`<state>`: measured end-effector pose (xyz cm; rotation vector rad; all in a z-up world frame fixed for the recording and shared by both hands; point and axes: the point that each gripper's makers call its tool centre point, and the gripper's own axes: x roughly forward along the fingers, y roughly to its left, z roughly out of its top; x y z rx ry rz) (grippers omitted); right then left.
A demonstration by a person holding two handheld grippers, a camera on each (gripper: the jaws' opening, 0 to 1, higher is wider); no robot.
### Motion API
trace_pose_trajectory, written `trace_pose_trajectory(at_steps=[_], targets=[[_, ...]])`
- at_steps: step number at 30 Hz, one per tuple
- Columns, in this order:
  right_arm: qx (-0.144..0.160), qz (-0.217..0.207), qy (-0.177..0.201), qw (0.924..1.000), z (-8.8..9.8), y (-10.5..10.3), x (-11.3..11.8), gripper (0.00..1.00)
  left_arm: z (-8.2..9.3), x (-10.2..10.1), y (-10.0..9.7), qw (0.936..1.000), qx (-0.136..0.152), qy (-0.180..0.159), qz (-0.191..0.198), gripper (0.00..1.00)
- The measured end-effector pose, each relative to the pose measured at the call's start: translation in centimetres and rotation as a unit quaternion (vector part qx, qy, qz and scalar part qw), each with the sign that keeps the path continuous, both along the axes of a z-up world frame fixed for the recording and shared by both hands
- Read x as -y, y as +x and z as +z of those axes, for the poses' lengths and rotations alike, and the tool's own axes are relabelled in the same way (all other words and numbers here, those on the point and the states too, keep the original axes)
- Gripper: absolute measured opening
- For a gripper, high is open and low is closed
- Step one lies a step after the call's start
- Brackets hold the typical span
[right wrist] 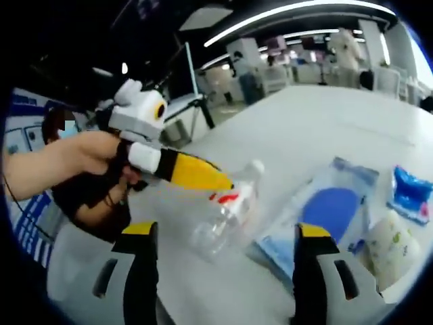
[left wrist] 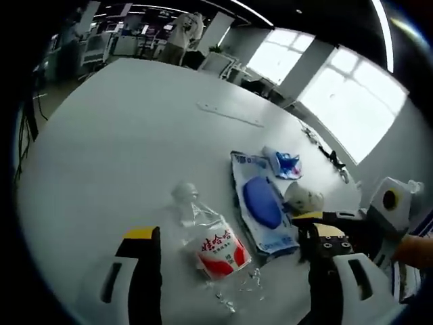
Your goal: Arrange the tabletop items into an orderly group along one side of the table until the central work area is clear of visible clutter.
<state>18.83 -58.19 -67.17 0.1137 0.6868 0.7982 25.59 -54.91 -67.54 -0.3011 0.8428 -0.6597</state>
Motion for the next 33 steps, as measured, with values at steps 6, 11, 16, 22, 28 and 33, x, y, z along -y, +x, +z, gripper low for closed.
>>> trace_pose_trajectory(at_steps=[6,11,16,22,28,33], targets=[[-0.002,0.006,-0.021,0.9998,-0.9,0.3,-1.1,0.78,-1.1,0.4,-0.1,0.9994,-0.009,0.032,-0.013,0.91],[-0.008,-0.013,-0.009,0.9998,-0.6,0.5,-1.0,0.78,-1.7,0.8,0.0,0.9992,-0.019,0.032,-0.014,0.91],[-0.009,-0.012,-0.016,0.9998,-1.2,0.7,-1.2,0.77,-2.2,0.8,0.3,0.9990,-0.026,0.033,-0.011,0.90],[-0.017,-0.017,-0.014,0.9996,-1.7,1.0,-1.9,0.77,-2.5,0.8,0.8,0.9986,-0.033,0.041,-0.010,0.90],[-0.018,-0.012,-0.015,0.9997,-1.9,1.0,-2.2,0.77,-2.7,1.0,1.0,0.9983,-0.036,0.044,-0.012,0.90],[-0.022,-0.015,-0.017,0.9995,-2.3,1.1,-2.1,0.75,-2.9,1.5,1.4,0.9980,-0.041,0.047,-0.012,0.90]])
